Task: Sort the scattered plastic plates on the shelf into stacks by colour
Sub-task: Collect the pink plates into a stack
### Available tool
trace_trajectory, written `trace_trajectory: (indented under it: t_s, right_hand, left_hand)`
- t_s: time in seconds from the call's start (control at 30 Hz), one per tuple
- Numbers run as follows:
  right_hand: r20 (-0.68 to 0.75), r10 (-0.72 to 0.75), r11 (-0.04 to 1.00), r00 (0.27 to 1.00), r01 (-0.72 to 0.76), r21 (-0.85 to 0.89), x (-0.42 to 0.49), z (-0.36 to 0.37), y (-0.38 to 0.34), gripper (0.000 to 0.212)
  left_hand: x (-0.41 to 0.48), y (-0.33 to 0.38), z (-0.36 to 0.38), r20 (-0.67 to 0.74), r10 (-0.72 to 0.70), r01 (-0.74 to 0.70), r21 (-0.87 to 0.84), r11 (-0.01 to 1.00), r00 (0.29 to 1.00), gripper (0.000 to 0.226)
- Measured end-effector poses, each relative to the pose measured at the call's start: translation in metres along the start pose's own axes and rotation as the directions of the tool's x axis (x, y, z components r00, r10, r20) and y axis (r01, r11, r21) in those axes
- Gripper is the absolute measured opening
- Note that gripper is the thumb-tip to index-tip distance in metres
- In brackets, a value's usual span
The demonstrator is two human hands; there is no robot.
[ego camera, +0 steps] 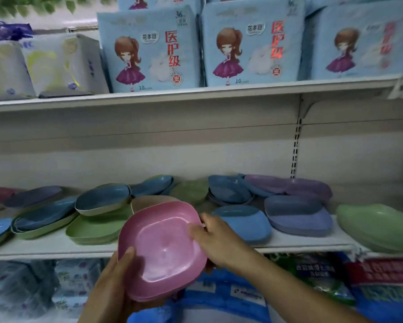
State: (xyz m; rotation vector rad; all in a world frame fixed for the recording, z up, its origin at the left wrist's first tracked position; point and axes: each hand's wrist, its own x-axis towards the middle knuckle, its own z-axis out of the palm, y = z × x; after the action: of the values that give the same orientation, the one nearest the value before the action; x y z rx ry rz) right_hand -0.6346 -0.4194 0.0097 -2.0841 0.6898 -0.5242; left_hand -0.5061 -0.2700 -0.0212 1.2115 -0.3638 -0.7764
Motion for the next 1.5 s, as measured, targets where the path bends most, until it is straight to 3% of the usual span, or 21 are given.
trace_trajectory:
  t_s: [0.17, 0.37, 0.53, 0.73, 0.87, 1.07, 1.23, 1.5]
  right_hand:
    - [0.048, -0.001, 1.0, 0.999, 0.001, 0.004, -0.005, 0.002, 0.01, 0.03]
    - [0.06, 0.002, 0.997, 0.998, -0.006, 0.071, -0.003, 0.014, 0.012, 0.05]
    - [0.07, -0.036, 0.992, 0.997, 0.027, 0.122, 0.012, 0.034, 0.002, 0.035]
    - [0.119, -0.088, 0.984, 0.989, 0.067, 0.168, 0.026, 0.07, -0.022, 0.028]
    - [0.114, -0.113, 0.985, 0.987, 0.096, 0.144, 0.043, 0.098, -0.046, 0.029]
    - [0.091, -0.144, 0.978, 0.985, 0.127, 0.163, 0.078, 0.17, -0.097, 0.033]
    - [0.085, -0.152, 0.965, 0.985, 0.13, 0.227, 0.109, 0.259, -0.152, 0.028]
    - [0.153, -0.127, 0.983, 0.98, 0.103, 0.151, 0.163, 0.359, -0.233, 0.03]
  left_hand:
    - [-0.006, -0.016, -0.005, -0.065, 0.008, -0.005, 0.048, 0.999, 0.998, 0.039]
    - [-0.024, -0.022, -0.002, -0.132, -0.085, 0.082, -0.027, 0.996, 0.988, 0.027]
    - [-0.021, -0.009, -0.014, -0.143, -0.027, 0.027, -0.004, 1.0, 0.989, 0.053]
    - [-0.031, 0.007, -0.058, -0.188, -0.027, 0.04, 0.061, 0.997, 0.982, 0.058]
    - [-0.027, 0.028, -0.087, -0.219, 0.016, -0.003, 0.057, 0.998, 0.976, 0.049]
    - [-0.002, 0.067, -0.167, -0.258, 0.029, -0.019, 0.041, 0.999, 0.966, 0.047]
    - [0.023, 0.116, -0.268, -0.209, 0.037, -0.02, 0.081, 0.996, 0.977, 0.055]
    - [0.065, 0.184, -0.398, -0.185, 0.044, -0.026, 0.098, 0.995, 0.982, 0.05]
